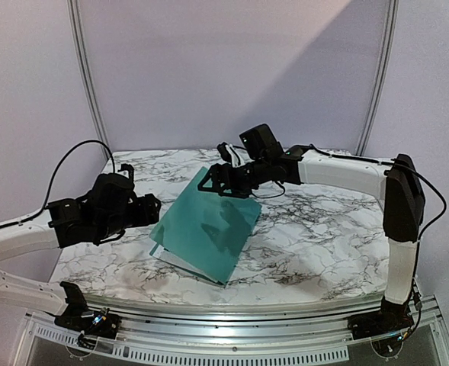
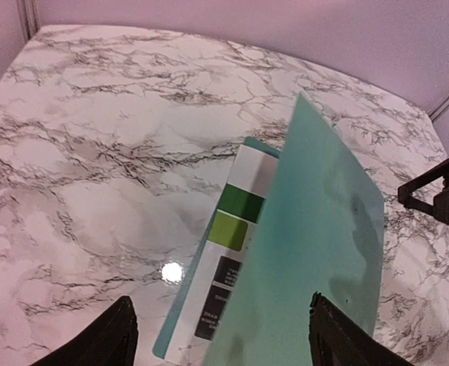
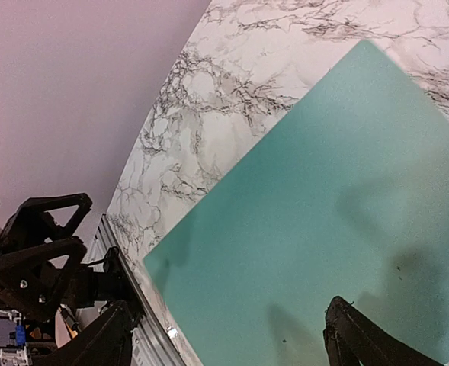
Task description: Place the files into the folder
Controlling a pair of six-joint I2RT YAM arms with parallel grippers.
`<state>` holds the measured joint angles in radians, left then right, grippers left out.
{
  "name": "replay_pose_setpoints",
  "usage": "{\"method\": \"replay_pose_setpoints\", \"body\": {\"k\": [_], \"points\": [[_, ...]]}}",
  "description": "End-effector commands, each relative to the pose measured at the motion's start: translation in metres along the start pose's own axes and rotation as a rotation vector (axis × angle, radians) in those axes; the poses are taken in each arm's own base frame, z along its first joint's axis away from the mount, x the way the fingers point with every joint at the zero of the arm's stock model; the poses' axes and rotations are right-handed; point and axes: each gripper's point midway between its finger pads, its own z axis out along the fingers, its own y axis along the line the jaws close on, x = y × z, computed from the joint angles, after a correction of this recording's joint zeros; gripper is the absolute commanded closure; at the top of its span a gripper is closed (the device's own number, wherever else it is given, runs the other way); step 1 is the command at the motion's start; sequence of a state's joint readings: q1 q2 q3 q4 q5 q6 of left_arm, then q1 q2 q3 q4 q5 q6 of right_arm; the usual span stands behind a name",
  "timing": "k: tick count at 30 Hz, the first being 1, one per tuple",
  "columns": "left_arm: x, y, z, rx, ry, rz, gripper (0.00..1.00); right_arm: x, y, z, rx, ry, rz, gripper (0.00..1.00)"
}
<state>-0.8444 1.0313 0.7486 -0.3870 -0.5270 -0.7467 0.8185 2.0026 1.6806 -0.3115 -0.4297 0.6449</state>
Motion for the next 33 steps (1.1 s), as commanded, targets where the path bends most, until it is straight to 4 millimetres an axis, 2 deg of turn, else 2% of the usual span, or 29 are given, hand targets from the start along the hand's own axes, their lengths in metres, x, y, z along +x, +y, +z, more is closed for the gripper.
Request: {"method": "replay_pose_setpoints", "body": {"k": [1,4,9,13,15,18,22,28,33], "points": [[-0.028,0.014,-0.016,-0.072,-0.069,0.009,0.2,-0.007,-0.019,0.005,0.002,0.009,0.006,0.13],[-0.031,0.0,-0.015,-0.013,-0.065,0.055,0.19,-0.004,-0.031,0.003,0.054,0.016,-0.017,0.13],[-0.021,-0.037,0.001,0.137,-0.027,0.089,0.2,0.004,-0.052,-0.007,0.158,0.014,-0.069,0.11],[-0.006,-0.065,0.019,0.234,0.029,0.125,0.21,0.014,-0.069,-0.022,0.216,0.008,-0.082,0.1],[-0.003,-0.072,0.028,0.236,0.043,0.14,0.21,0.02,-0.079,-0.033,0.243,-0.001,-0.073,0.1],[0.006,-0.071,0.044,0.202,0.074,0.167,0.15,0.028,-0.094,-0.052,0.284,-0.023,-0.059,0.08],[0.02,-0.056,0.069,0.142,0.141,0.174,0.09,0.055,-0.107,-0.065,0.294,-0.005,-0.02,0.06],[0.042,-0.02,0.103,0.095,0.249,0.092,0.03,0.09,-0.115,-0.068,0.26,0.036,0.055,0.04],[0.059,-0.003,0.118,0.087,0.321,0.035,0.02,0.1,-0.119,-0.065,0.246,0.05,0.078,0.03]]}}
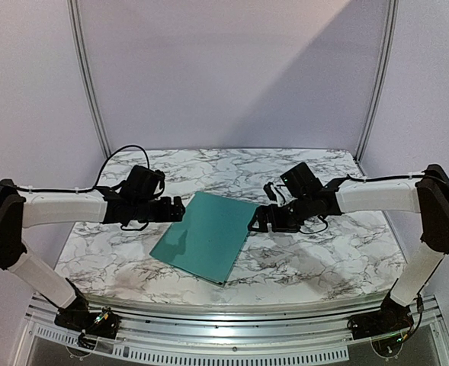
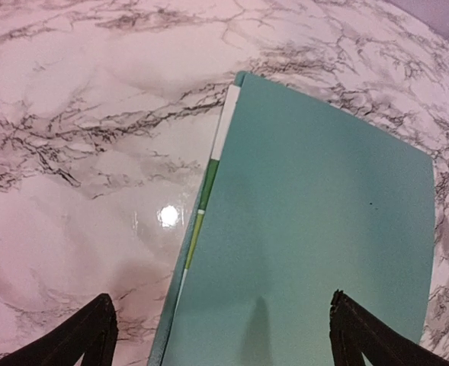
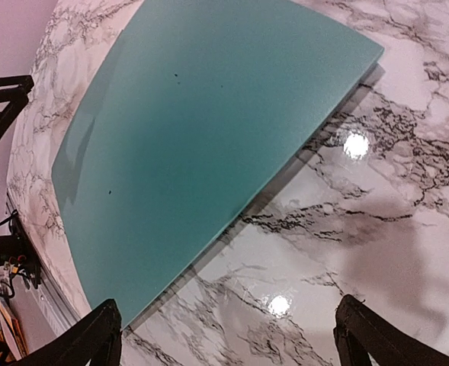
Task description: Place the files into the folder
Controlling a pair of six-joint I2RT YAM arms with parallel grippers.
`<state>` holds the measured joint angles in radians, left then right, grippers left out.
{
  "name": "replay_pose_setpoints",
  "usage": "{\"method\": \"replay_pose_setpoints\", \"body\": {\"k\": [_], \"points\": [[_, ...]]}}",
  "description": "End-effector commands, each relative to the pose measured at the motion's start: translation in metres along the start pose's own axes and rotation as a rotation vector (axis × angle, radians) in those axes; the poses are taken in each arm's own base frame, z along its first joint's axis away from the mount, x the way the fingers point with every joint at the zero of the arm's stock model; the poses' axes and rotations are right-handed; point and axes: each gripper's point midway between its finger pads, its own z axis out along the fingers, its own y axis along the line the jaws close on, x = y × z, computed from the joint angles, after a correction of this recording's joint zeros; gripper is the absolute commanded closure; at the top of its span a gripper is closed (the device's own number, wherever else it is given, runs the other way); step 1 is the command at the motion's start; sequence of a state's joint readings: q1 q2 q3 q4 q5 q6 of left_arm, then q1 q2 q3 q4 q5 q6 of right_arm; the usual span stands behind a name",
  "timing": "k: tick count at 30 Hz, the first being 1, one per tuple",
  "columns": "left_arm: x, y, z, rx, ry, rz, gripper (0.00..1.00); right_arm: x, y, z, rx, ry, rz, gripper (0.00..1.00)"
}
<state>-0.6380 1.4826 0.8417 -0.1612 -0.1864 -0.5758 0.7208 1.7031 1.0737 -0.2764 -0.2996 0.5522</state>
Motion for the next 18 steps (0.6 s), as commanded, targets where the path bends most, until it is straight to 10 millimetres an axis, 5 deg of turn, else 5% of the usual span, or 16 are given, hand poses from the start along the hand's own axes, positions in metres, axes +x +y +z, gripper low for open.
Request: {"method": "replay_pose_setpoints", "body": {"k": [1,9,18], "points": [[0.021,0.006,0.016,0.053,0.082,-0.056,0.02,-0.002,0.009,-0.002,-0.053,-0.019,0.016,0.02],[0.056,-0.001,0.034,0.15,0.179,-0.118,0.03,0.004,0.015,0.011,-0.116,0.013,0.035,0.01],[0.069,-0.011,0.049,0.208,0.215,-0.158,0.06,0.0,0.003,0.005,-0.047,-0.004,0.018,0.01]]}}
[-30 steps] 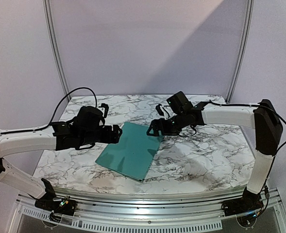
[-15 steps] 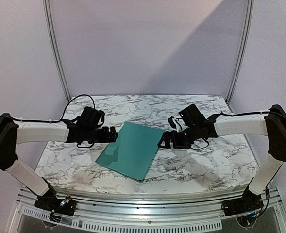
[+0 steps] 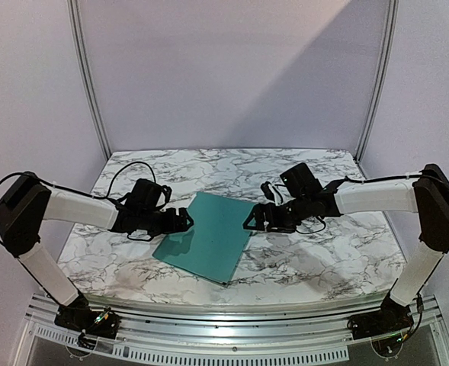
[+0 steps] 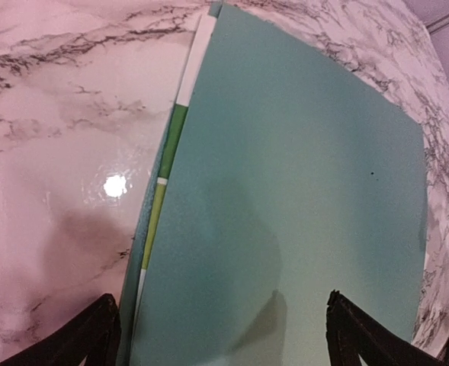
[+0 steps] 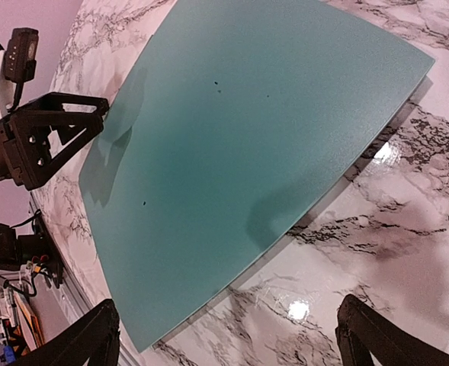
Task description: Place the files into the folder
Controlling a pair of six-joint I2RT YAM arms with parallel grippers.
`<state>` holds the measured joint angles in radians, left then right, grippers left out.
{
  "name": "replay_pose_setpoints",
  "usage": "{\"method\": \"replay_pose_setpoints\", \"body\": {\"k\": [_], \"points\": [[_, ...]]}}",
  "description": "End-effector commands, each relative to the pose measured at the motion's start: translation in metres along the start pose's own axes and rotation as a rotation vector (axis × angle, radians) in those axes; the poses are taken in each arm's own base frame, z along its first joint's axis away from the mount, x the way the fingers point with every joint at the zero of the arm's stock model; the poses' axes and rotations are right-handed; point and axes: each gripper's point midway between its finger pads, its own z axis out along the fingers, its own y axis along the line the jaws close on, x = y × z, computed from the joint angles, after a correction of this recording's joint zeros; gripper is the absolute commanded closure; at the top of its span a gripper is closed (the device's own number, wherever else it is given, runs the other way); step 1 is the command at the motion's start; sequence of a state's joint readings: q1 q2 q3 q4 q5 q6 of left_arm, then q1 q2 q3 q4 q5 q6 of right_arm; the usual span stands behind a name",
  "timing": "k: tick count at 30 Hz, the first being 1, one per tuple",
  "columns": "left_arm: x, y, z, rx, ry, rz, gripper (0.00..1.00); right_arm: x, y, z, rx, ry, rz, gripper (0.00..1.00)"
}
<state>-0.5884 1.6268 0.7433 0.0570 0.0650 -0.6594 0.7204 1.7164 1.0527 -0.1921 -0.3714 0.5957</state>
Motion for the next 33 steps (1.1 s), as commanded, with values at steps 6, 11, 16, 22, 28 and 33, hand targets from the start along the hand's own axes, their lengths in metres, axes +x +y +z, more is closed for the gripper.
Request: {"method": "replay_pose_setpoints", "body": {"k": [6,11,16,22,28,33], "points": [[0.019,-0.026,0.021,0.083,0.069,-0.029,0.08,-0.008,-0.022,-0.018,0.074,-0.037,0.001,0.01],[0.022,-0.051,0.032,0.126,0.071,-0.015,0.09,-0.017,-0.037,-0.033,0.114,-0.067,0.014,0.01],[0.026,-0.085,0.041,0.198,0.073,0.003,0.11,-0.028,-0.051,-0.053,0.17,-0.115,0.018,0.01],[0.031,-0.131,0.047,0.301,0.073,0.018,0.12,-0.043,-0.069,-0.081,0.224,-0.181,0.036,0.01],[0.034,-0.165,0.043,0.373,0.055,0.041,0.14,-0.052,-0.077,-0.107,0.277,-0.234,0.024,0.01],[0.007,-0.174,0.017,0.356,-0.058,0.102,0.14,-0.059,-0.073,-0.122,0.288,-0.279,-0.006,0.01]]}}
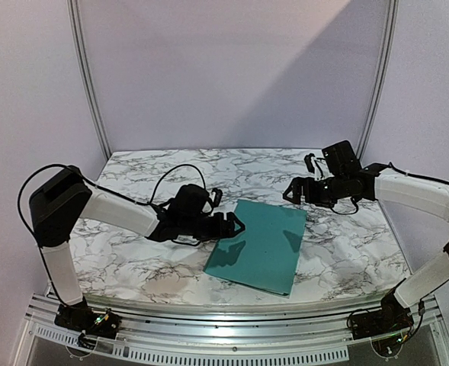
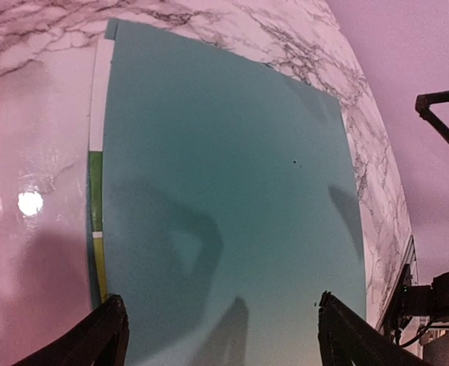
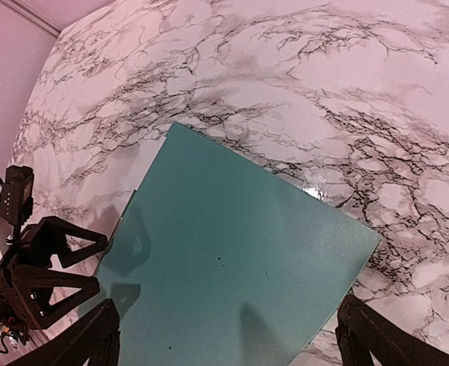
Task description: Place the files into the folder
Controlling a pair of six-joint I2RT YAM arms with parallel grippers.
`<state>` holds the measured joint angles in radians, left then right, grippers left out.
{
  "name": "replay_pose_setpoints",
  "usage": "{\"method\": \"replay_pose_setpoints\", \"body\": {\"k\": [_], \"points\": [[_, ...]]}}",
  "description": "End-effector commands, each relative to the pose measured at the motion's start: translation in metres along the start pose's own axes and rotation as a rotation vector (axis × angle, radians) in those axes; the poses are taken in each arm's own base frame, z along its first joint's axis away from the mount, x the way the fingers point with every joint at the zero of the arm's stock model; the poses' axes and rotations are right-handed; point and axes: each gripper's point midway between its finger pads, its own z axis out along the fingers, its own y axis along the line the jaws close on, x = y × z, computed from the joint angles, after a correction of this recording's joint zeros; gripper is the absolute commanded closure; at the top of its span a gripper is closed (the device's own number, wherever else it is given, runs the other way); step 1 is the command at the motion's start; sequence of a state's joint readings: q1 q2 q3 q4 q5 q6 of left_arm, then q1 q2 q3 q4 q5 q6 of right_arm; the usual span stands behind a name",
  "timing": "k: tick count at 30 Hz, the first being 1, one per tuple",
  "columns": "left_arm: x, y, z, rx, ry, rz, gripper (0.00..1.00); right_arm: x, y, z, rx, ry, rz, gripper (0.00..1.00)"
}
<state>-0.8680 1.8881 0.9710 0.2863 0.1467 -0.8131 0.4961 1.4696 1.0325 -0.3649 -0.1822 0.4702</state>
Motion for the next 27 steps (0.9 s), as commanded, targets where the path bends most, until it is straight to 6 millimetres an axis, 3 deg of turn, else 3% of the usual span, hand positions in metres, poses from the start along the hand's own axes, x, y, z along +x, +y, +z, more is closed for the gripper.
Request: {"method": "replay_pose_setpoints", "body": {"k": [1,6,11,19,27], "points": [[-0.037,-0.027,-0.027,0.004,-0.128,0.089,0.14,-0.005,-0.007,-0.015,0.04,-0.037,-0.034,0.01],[-0.084,-0.046,-0.082,-0.075,-0.29,0.216,0.13,-0.02,0.0,-0.029,0.03,-0.108,-0.051,0.01],[-0.115,-0.048,-0.144,-0.187,-0.438,0.298,0.13,-0.032,0.005,-0.043,0.014,-0.173,-0.068,0.01],[-0.12,-0.023,-0.24,-0.338,-0.61,0.322,0.09,-0.038,0.008,-0.062,-0.006,-0.272,-0.078,0.01],[-0.116,0.006,-0.302,-0.485,-0.716,0.298,0.0,-0.04,0.005,-0.075,-0.012,-0.367,-0.095,0.01]]}}
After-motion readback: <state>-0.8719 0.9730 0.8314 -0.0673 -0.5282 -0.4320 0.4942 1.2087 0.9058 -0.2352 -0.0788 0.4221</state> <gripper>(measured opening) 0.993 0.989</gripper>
